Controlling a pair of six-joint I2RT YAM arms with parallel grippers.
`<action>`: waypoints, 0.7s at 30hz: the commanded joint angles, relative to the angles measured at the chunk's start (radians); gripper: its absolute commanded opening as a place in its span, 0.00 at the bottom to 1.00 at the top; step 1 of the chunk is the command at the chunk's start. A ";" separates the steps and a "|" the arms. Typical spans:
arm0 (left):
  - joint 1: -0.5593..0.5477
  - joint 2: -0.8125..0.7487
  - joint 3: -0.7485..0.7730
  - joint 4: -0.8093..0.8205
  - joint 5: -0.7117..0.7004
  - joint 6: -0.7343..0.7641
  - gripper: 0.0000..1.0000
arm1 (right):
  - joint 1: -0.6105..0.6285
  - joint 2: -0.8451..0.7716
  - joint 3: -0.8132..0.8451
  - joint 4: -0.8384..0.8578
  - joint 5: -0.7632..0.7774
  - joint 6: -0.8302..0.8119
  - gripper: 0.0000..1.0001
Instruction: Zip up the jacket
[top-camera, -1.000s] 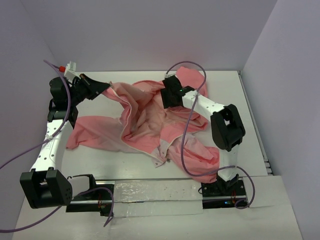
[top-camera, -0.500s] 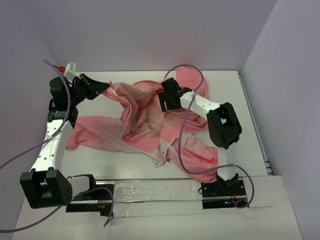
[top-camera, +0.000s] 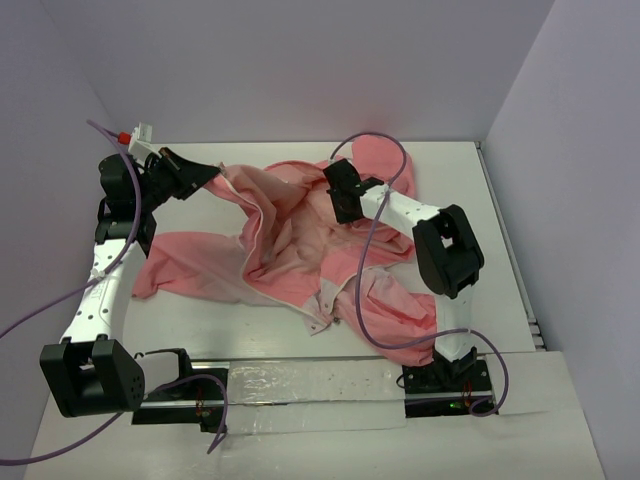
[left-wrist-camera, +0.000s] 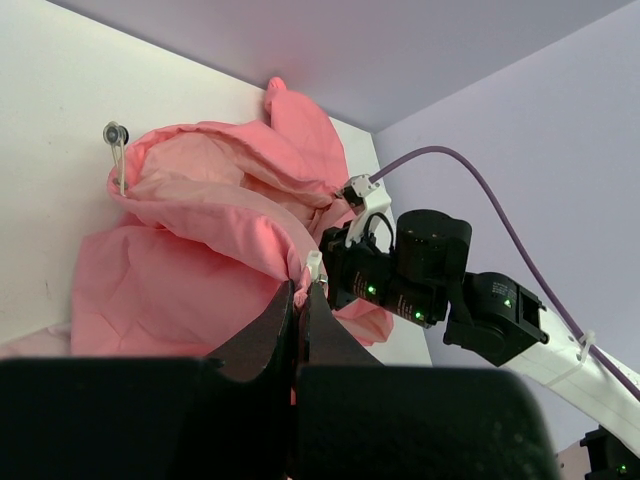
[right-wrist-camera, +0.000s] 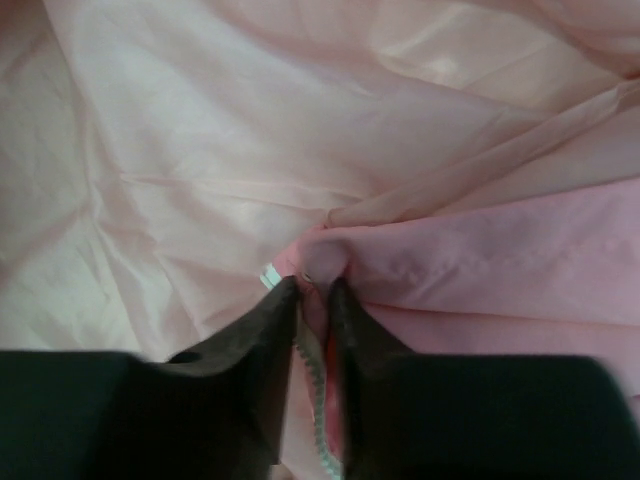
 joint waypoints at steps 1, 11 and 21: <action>0.005 -0.007 0.026 0.040 0.016 -0.007 0.00 | 0.002 -0.086 -0.007 -0.008 0.022 -0.001 0.11; 0.005 -0.015 0.023 0.034 0.016 -0.001 0.00 | -0.024 -0.227 -0.020 0.041 0.047 0.047 0.00; -0.008 -0.013 0.021 0.032 0.033 0.008 0.00 | -0.087 -0.455 -0.238 0.287 -0.201 0.118 0.01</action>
